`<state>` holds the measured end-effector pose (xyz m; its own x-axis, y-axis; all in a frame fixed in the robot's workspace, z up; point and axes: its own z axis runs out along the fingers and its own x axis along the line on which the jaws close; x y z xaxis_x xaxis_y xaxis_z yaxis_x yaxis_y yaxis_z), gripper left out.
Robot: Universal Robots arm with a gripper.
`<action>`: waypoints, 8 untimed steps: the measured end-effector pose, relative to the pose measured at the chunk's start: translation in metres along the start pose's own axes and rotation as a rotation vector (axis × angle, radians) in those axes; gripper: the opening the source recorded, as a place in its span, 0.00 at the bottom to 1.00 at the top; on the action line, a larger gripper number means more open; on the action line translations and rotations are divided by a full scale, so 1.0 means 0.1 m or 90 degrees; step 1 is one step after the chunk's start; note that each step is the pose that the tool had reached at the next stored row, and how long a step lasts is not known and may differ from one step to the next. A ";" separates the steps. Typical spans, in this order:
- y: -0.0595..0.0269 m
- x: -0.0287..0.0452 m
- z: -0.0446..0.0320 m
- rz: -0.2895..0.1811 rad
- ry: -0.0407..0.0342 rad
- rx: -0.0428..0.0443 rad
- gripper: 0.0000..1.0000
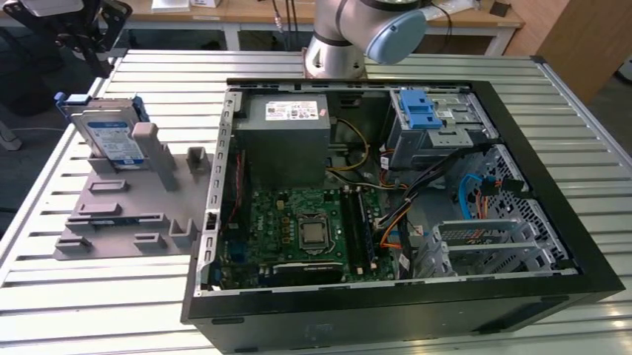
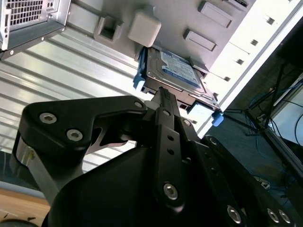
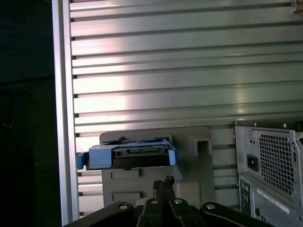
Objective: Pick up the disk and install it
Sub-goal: 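Reach for the disk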
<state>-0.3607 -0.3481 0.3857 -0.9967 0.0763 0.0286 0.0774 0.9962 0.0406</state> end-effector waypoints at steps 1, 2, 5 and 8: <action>0.002 0.024 0.004 0.000 0.0000 0.0000 0.11; 0.004 0.049 0.008 0.000 0.0000 0.0000 0.11; 0.014 0.124 0.018 0.000 0.0000 -0.0001 0.11; 0.019 0.203 0.027 0.000 0.0000 0.0000 0.11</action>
<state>-0.3809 -0.3445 0.3837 -0.9967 0.0762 0.0285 0.0774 0.9962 0.0406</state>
